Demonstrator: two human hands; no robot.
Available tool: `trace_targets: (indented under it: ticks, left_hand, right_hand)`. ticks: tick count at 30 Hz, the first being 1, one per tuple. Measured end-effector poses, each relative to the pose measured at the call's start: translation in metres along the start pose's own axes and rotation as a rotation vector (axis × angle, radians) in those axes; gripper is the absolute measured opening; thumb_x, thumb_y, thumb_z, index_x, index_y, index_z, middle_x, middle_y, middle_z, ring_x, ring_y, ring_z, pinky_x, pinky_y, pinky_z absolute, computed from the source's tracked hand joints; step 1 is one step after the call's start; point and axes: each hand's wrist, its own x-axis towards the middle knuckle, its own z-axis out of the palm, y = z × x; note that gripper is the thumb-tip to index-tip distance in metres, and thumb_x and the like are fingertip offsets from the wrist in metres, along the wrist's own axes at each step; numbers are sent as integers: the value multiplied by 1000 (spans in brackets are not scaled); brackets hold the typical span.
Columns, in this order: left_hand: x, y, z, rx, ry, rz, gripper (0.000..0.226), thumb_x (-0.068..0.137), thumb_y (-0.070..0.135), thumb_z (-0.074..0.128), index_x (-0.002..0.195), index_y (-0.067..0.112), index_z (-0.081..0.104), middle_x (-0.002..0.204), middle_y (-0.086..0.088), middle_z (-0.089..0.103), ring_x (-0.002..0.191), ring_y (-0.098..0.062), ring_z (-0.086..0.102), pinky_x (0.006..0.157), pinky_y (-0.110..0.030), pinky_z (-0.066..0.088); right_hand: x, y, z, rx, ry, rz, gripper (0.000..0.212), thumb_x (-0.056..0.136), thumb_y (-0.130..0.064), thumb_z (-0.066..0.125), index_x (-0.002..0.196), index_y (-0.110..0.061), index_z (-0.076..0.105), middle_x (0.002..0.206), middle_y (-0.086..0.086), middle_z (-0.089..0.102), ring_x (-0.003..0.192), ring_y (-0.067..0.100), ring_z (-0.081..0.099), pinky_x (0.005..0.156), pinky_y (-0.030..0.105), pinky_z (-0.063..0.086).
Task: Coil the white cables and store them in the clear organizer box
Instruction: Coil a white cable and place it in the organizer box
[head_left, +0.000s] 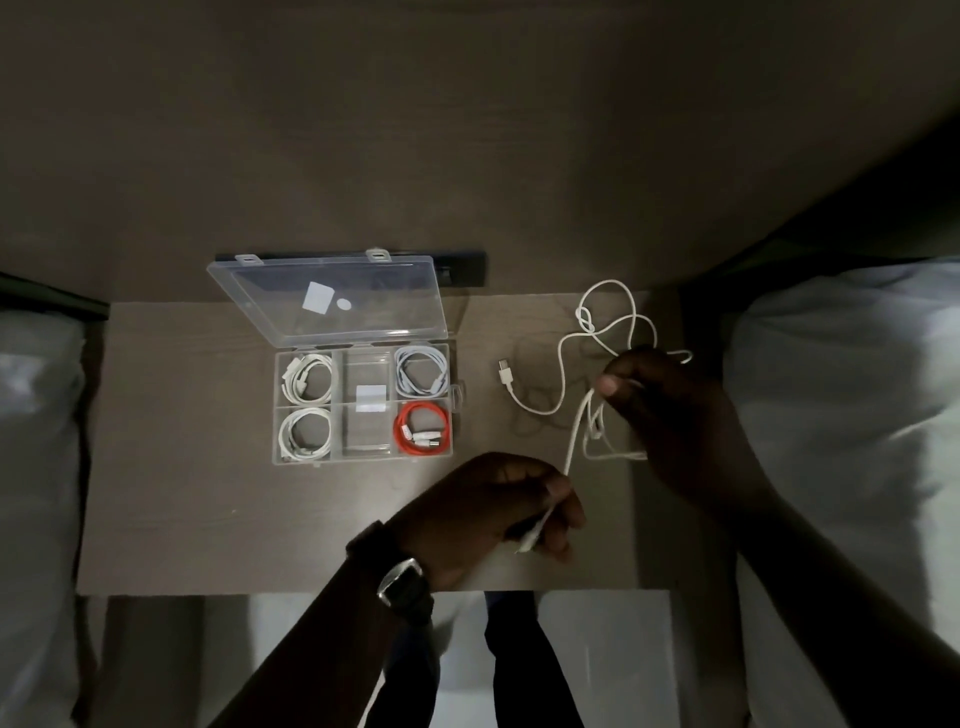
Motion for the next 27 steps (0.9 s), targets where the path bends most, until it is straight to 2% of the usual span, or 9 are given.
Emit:
trace_targets:
  ticks: [4, 6, 8, 10, 12, 16, 21, 24, 27]
  left_hand:
    - [16, 17, -2, -460, -152, 66, 17, 89, 22, 53, 84, 11, 66, 61, 4, 54, 47, -7, 46, 46, -19, 33]
    - [26, 26, -10, -724, -145, 232, 18, 88, 16, 51, 100, 8, 62, 72, 4, 58, 53, -3, 48, 47, -16, 40]
    - [36, 34, -22, -870, 24, 393, 21, 89, 10, 47, 105, 6, 59, 84, -1, 67, 68, -7, 63, 62, -19, 54]
    - [46, 30, -29, -711, 265, 468, 22, 92, 6, 43, 106, 2, 59, 97, -11, 71, 89, -19, 69, 81, -25, 57]
    - [51, 18, -25, -301, 410, 410, 23, 96, 2, 40, 109, -10, 55, 102, -23, 65, 98, -31, 64, 85, -30, 55]
    - [42, -7, 0, 269, 336, 242, 27, 100, 9, 39, 94, -3, 63, 70, -9, 65, 61, -20, 62, 56, -29, 49]
    - [24, 9, -2, -559, 52, -13, 29, 94, 27, 41, 80, 8, 58, 45, 5, 33, 35, -5, 20, 38, -21, 12]
    - [12, 27, -11, -815, -178, 136, 29, 97, 27, 34, 84, 12, 54, 48, 8, 31, 38, -6, 22, 39, -19, 18]
    - [12, 42, -37, -973, -13, 454, 21, 97, 18, 37, 98, 10, 56, 68, 6, 57, 57, -5, 52, 54, -16, 42]
  right_hand:
    - [-4, 11, 19, -115, 124, 105, 28, 97, -42, 52, 80, -22, 61, 67, -6, 61, 61, 5, 57, 58, 21, 43]
    - [-12, 12, 32, -230, -13, 174, 38, 97, -53, 41, 80, -24, 59, 60, -8, 56, 54, 4, 52, 53, 27, 40]
    - [-26, 6, 42, -230, -267, 135, 24, 97, -53, 38, 88, -38, 55, 63, -20, 57, 55, -2, 54, 52, 13, 36]
    - [-35, -6, 43, -236, -506, -10, 8, 100, -44, 44, 104, -45, 51, 72, -27, 59, 64, -12, 56, 57, 6, 36]
    - [-29, -18, 31, -326, -558, -126, 21, 99, -38, 45, 118, -34, 52, 88, -18, 67, 69, -11, 57, 63, 5, 35]
    - [11, -30, -4, -446, -425, -259, 13, 89, -33, 54, 98, -33, 64, 84, -11, 69, 74, 7, 63, 62, 32, 52]
    - [40, -10, -3, -139, -283, -44, 28, 81, -41, 72, 77, -16, 58, 64, -4, 57, 59, 8, 54, 56, 30, 44]
    - [22, 6, 28, -161, -438, 63, 19, 96, -27, 57, 77, -26, 57, 65, -6, 60, 61, 10, 59, 62, 36, 49]
    - [-20, 8, 52, -90, -592, 139, 10, 97, -24, 54, 97, -20, 63, 75, -8, 64, 69, 10, 63, 73, 40, 55]
